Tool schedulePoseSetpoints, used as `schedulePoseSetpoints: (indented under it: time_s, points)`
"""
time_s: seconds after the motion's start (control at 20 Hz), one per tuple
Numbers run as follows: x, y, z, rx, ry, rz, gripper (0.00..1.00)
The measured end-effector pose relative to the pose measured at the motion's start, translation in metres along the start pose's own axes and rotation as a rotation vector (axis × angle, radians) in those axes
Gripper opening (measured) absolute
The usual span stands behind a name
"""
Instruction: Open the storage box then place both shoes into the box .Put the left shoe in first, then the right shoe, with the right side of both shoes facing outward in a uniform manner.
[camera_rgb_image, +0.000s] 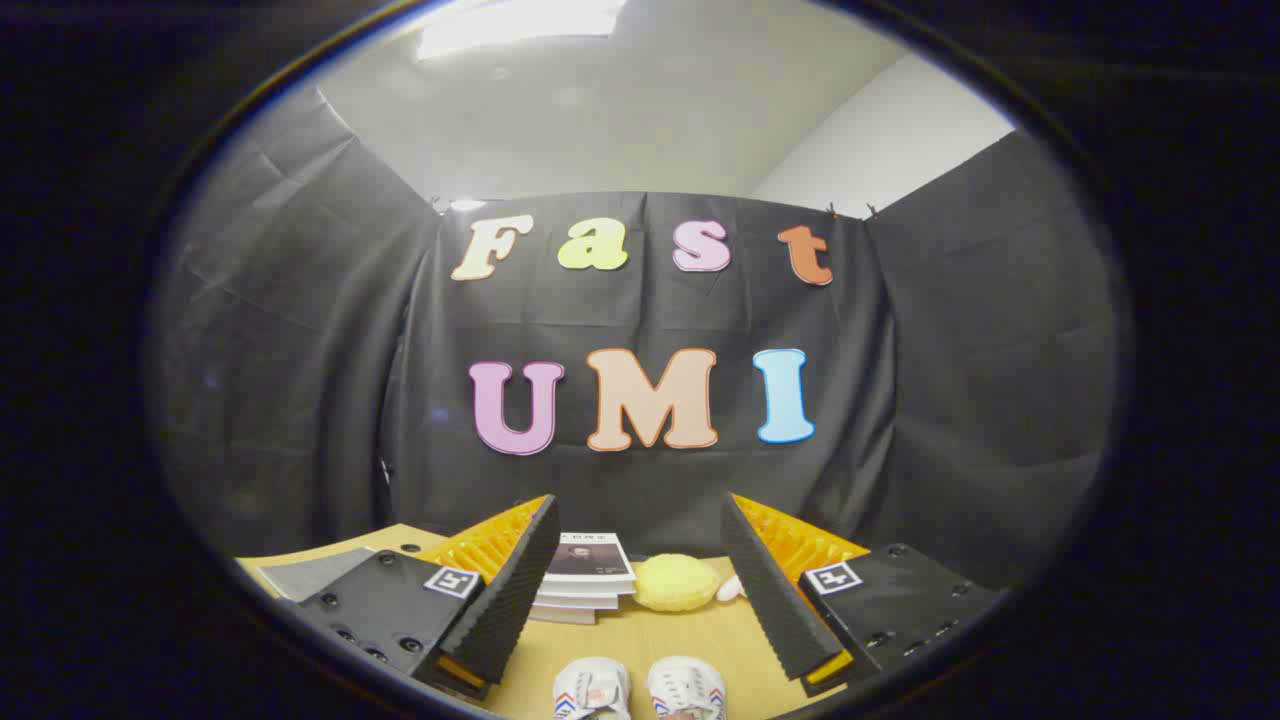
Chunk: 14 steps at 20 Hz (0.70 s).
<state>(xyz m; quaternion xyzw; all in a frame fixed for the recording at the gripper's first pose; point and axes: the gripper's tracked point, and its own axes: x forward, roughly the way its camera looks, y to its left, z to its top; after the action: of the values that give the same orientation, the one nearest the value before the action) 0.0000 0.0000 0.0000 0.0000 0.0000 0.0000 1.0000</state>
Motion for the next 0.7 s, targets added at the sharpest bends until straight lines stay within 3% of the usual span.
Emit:
schedulePoseSetpoints:
  time_s: [0.7]
  points:
    - [0.0012, 0.0067, -0.0042, -0.009, 0.004, 0.015, 1.0]
